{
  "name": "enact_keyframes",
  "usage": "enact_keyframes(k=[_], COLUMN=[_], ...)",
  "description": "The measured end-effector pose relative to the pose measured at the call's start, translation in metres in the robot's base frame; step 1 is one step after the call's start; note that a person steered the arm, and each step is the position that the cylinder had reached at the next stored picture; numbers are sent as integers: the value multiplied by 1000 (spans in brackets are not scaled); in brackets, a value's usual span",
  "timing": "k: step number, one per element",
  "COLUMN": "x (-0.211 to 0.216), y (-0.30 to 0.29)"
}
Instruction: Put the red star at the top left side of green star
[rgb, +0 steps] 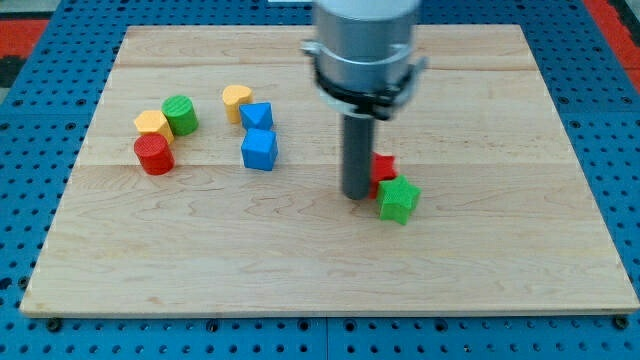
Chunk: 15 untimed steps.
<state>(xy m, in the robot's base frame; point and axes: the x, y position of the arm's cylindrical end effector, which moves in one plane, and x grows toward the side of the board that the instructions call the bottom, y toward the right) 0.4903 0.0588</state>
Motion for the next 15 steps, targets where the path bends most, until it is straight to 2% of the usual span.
enact_keyframes(k=[1, 2, 3, 4, 5, 6, 9, 11, 12, 13, 14, 15], x=[12, 27, 16, -49, -76, -43, -43, -32, -25, -26, -34, -83], y=[67, 84, 96, 78, 19, 14, 34, -16, 38, 67, 59, 2])
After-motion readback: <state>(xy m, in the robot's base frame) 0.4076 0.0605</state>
